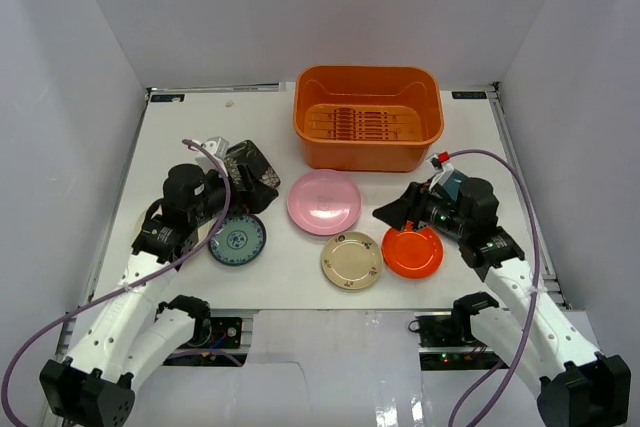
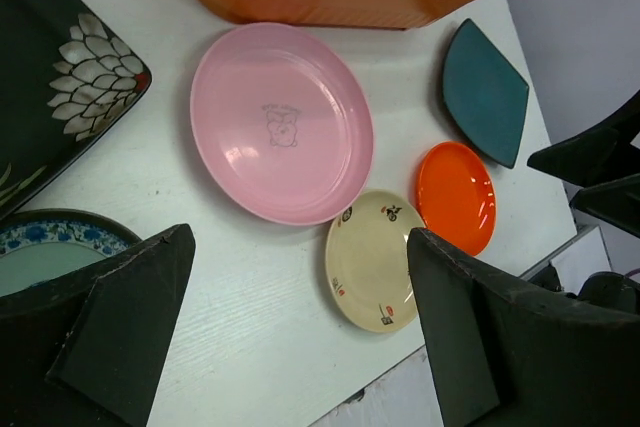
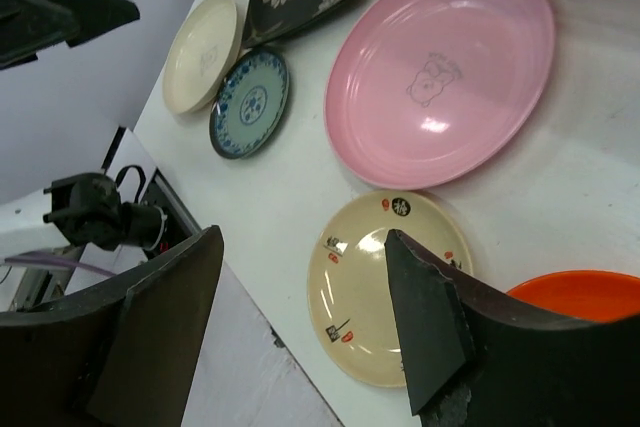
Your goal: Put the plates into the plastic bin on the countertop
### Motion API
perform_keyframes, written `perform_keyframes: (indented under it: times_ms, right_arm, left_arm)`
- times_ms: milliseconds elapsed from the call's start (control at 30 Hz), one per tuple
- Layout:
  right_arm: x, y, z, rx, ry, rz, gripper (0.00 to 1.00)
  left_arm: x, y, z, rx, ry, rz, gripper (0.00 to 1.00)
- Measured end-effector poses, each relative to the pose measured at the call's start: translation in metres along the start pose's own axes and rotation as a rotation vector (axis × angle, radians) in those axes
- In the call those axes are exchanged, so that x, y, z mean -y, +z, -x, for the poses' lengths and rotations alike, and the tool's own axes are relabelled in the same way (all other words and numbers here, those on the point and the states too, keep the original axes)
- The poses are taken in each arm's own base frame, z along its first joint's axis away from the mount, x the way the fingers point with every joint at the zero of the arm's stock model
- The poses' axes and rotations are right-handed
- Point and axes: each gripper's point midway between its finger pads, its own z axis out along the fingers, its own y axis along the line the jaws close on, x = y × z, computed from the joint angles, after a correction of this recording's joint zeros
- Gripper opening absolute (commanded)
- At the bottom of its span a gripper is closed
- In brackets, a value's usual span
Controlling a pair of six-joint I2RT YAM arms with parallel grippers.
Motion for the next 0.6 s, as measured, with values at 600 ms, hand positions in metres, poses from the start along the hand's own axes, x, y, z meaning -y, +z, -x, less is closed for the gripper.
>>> perform_keyframes:
  times_ms: [600]
  right_arm:
    - [-0.007, 0.015, -0.033, -0.051, -0.022, 0.071, 0.71]
  left_arm:
    - [-0.118, 0.031, 0.005, -0.058, -0.106, 0.467, 0.86]
